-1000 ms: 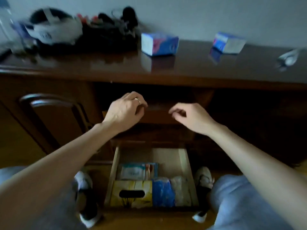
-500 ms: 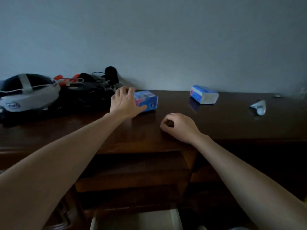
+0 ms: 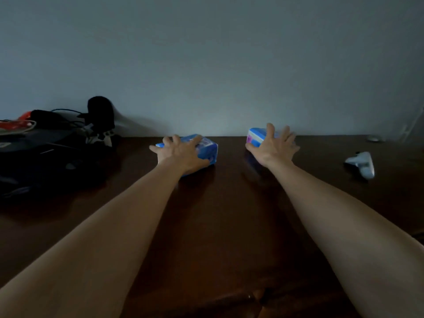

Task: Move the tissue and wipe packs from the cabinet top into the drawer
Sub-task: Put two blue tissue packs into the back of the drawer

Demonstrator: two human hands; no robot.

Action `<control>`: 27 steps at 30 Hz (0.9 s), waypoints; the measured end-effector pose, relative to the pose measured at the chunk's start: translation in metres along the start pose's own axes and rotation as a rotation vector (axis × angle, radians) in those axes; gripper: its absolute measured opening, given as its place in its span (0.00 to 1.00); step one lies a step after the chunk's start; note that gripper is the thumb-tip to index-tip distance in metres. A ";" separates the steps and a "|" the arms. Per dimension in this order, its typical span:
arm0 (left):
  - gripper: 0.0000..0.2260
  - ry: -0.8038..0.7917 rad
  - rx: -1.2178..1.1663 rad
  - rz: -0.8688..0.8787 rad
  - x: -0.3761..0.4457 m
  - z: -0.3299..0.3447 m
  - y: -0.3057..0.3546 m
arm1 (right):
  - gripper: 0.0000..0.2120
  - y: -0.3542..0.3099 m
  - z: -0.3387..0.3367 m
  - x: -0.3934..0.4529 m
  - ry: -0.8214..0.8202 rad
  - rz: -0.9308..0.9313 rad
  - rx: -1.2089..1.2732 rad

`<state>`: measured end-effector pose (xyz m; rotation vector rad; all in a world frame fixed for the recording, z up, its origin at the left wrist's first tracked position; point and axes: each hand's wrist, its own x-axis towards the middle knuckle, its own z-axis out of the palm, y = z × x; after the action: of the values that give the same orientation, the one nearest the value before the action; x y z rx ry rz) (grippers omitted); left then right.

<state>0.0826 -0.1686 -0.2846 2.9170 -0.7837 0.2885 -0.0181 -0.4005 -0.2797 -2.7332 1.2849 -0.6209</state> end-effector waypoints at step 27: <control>0.47 0.066 -0.161 0.015 -0.173 -0.040 -0.004 | 0.30 0.026 -0.062 -0.186 -0.107 -0.254 0.313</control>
<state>-0.0689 -0.0748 -0.2818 2.7384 -0.7801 0.3055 -0.1672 -0.2704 -0.2905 -2.6401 0.7504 -0.6227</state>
